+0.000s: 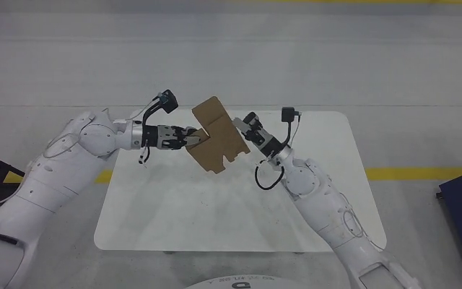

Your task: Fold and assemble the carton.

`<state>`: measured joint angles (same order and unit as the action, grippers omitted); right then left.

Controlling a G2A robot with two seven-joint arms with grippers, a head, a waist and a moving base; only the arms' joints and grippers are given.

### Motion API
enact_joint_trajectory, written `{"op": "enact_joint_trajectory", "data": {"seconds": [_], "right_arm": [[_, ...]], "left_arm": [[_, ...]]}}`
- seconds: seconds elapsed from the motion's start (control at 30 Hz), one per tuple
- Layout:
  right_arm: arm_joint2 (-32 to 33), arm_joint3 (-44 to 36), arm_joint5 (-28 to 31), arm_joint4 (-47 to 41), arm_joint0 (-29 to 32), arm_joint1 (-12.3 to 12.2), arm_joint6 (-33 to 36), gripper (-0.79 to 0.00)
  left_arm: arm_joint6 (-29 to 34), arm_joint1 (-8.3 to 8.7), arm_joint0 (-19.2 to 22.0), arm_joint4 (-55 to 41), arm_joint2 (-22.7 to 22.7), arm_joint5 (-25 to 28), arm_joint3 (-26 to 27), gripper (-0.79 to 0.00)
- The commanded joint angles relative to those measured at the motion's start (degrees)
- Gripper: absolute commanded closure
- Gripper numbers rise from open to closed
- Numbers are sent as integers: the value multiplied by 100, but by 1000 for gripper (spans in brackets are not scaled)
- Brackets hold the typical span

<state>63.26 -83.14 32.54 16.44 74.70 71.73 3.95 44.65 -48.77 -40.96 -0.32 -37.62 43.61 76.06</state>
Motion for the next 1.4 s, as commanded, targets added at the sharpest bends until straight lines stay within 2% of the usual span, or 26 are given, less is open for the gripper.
{"op": "enact_joint_trajectory", "data": {"seconds": [0.0,0.37,0.7,1.37], "right_arm": [[25,-87,41,-2,65,-9,70,-785],[-92,-408,41,204,199,8,273,-785],[-266,-604,33,477,312,37,316,-785],[-604,-509,-107,586,125,133,529,-785]], "left_arm": [[-62,-30,-2,-58,-13,-179,-36,0],[-184,-166,43,18,-85,-337,-247,0],[-552,-256,-58,82,-231,-493,-253,0],[-363,-371,-156,-46,-478,-495,-357,0]]}}
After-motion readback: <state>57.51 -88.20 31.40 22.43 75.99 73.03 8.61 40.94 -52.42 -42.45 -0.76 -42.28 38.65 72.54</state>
